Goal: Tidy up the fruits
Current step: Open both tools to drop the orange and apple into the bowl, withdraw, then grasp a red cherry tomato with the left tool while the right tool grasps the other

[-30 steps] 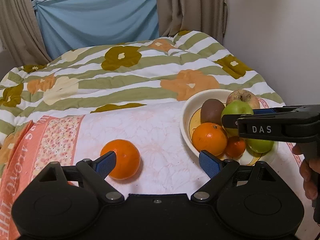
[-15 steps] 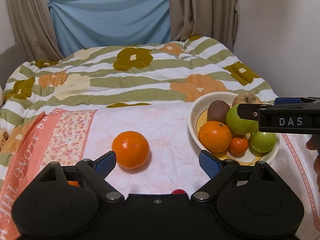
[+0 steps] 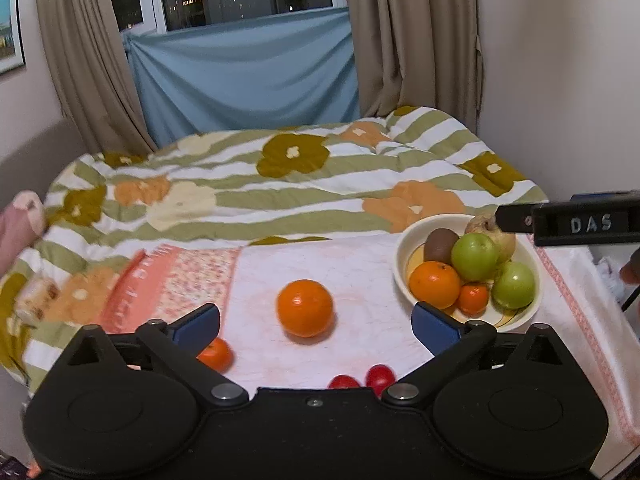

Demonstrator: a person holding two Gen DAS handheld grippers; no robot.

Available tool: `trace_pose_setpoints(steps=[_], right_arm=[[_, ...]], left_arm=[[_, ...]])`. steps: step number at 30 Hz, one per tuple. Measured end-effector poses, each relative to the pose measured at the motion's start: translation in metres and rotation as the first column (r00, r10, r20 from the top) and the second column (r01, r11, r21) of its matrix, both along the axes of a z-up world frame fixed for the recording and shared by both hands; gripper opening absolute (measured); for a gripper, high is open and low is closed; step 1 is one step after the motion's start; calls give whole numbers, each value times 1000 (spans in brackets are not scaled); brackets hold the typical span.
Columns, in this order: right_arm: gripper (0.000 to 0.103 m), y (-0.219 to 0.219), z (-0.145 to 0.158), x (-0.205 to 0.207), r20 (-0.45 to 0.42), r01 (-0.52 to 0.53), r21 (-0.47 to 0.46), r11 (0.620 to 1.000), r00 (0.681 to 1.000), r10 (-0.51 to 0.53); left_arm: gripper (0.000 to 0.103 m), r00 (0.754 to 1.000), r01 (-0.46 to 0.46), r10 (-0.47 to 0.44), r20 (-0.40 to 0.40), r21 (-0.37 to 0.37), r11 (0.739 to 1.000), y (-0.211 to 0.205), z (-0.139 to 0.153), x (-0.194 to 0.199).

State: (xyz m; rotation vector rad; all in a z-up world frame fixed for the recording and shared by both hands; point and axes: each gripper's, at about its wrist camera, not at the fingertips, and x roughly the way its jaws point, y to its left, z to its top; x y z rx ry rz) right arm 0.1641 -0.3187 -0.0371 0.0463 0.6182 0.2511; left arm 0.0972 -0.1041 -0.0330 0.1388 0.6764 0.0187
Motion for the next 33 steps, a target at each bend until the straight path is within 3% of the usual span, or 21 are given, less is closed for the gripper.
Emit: trace_pose_setpoints(steps=[7, 10, 15, 24, 29, 33], right_arm=[[103, 6, -4, -15, -22, -69, -44, 997, 997, 68], [103, 8, -6, -25, -61, -105, -36, 994, 993, 103], [103, 17, -14, -46, -85, -72, -63, 995, 994, 67], [103, 46, -46, -68, -93, -154, -57, 986, 984, 149], [103, 59, -64, -68, -68, -195, -52, 979, 979, 191], [103, 67, -78, -63, -75, -198, -76, 977, 978, 193]], left_arm=[[103, 999, 24, -22, -45, 41, 999, 7, -10, -16], [103, 995, 79, -76, -66, 46, 996, 13, -13, -23], [103, 977, 193, -192, -87, -1, 981, 30, -21, -27], [100, 912, 399, -395, -110, 12, 917, 43, -53, -13], [93, 867, 493, -480, -132, 83, 866, 38, -78, 2], [87, 834, 542, -529, -157, 50, 839, 38, -93, 19]])
